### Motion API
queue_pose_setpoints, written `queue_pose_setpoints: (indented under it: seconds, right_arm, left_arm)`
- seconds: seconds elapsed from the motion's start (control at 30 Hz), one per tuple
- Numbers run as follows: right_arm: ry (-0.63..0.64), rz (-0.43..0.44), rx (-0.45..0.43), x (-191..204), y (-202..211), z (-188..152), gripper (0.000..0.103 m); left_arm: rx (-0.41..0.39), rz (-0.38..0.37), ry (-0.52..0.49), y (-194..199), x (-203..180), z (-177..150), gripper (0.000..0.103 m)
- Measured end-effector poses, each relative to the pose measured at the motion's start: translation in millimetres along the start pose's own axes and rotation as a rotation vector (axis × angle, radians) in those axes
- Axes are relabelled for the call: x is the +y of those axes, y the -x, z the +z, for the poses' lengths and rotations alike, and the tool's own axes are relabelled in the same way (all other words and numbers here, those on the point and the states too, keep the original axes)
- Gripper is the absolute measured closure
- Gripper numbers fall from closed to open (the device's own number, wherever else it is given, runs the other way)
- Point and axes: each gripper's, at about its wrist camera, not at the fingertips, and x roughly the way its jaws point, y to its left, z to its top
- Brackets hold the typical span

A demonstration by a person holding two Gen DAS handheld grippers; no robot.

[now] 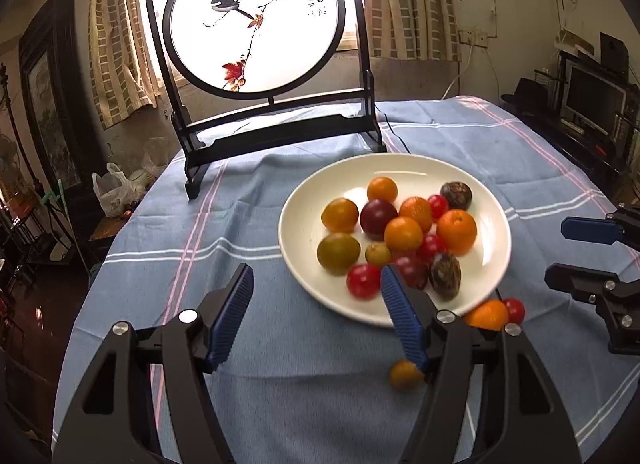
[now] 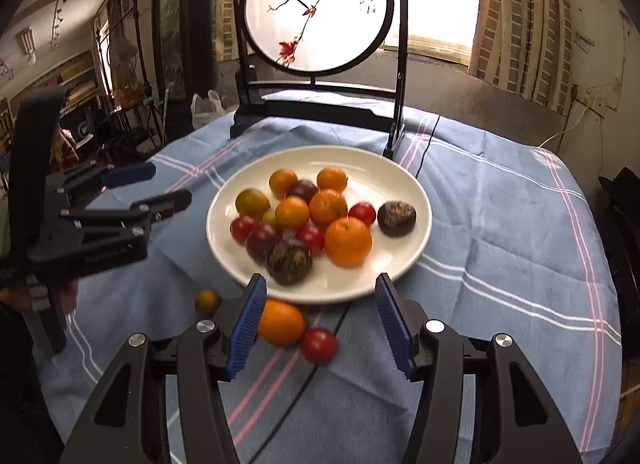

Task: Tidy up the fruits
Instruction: 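Carry the tomato and orange over the plate and open both tools, then grasp another red tomato with the right tool while the left grasps a small yellow fruit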

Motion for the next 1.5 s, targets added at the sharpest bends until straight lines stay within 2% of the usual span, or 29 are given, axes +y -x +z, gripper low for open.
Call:
queue_pose_setpoints:
  seconds: [0.13, 0.23, 0.4, 0.67, 0.93, 1.13, 1.33, 1.47, 1.5]
  right_arm:
    - [0.083, -0.039, 0.093, 8, -11, -33, 0.046]
    - [0.100, -0.055, 0.146, 10, -27, -44, 0.054]
    - [0.103, -0.062, 0.161, 12, -47, -42, 0.059]
    - [0.134, -0.031, 0.198, 15, -65, -35, 0.076]
    - [0.083, -0.003, 0.171, 7, -48, -38, 0.078]
    - [0.071, 0.012, 0.163, 5, -43, -39, 0.077]
    - [0.067, 0.032, 0.167, 7, -44, -39, 0.077]
    - [0.053, 0.032, 0.167, 5, -45, -41, 0.077]
    - [0.053, 0.029, 0.168, 5, -44, -42, 0.077]
  left_arm:
    - [0.047, -0.037, -0.018, 8, 1, -28, 0.038]
    - [0.079, -0.048, -0.037, 7, -2, -43, 0.038]
    - [0.103, -0.070, -0.064, 7, -6, -55, 0.038]
    - [0.123, -0.158, -0.186, 5, -25, -65, 0.037]
    - [0.153, -0.232, -0.250, -18, -36, -66, 0.037]
    - [0.186, -0.248, -0.268, -40, -39, -63, 0.051]
    - [0.185, -0.276, -0.259, -48, -40, -58, 0.055]
    - [0.187, -0.293, -0.270, -47, -46, -57, 0.077]
    - [0.184, -0.281, -0.277, -46, -49, -57, 0.077]
